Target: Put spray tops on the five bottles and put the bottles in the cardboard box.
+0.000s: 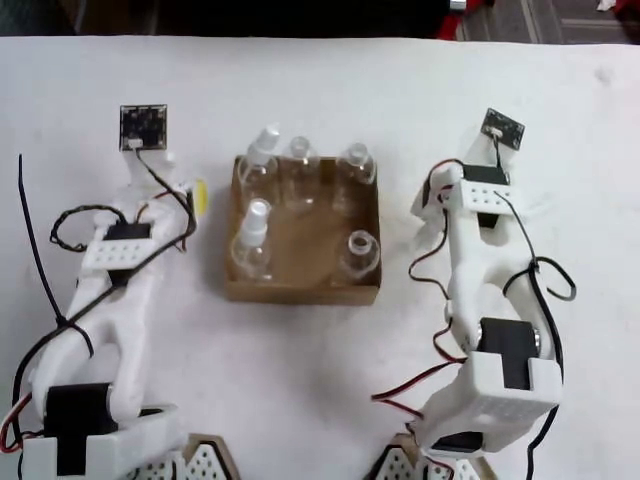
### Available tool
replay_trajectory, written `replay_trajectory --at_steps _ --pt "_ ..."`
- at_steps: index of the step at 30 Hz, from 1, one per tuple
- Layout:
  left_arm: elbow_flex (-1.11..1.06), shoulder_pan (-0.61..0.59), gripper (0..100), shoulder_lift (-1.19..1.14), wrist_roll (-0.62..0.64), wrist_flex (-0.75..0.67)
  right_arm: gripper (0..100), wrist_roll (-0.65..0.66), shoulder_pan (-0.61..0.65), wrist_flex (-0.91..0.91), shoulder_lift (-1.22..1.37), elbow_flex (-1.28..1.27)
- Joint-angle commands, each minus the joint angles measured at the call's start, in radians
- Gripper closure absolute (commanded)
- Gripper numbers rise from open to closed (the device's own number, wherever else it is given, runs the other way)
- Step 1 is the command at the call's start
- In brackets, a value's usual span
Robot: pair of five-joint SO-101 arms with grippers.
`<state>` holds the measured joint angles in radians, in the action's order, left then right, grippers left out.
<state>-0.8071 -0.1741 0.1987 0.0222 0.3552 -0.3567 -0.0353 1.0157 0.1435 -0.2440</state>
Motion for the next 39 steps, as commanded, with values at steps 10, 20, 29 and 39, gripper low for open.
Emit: replay_trajectory --at_steps 10,20,29,39 --pt "-0.005 0.015 80 0.045 -0.012 -0.071 95.4 -0.002 -0.004 0.111 -0.302 0.044" --pt "-0.023 0.015 80 0.033 -0.012 -0.109 95.4 0.029 0.001 -0.01 -0.707 0.048" --pt "-0.026 0.015 80 0.033 -0.012 -0.107 95.4 0.344 0.196 -0.116 -1.078 0.04" --pt "-0.025 0.015 80 0.033 -0.012 -0.107 95.4 0.651 0.487 -0.252 -1.173 -0.104"
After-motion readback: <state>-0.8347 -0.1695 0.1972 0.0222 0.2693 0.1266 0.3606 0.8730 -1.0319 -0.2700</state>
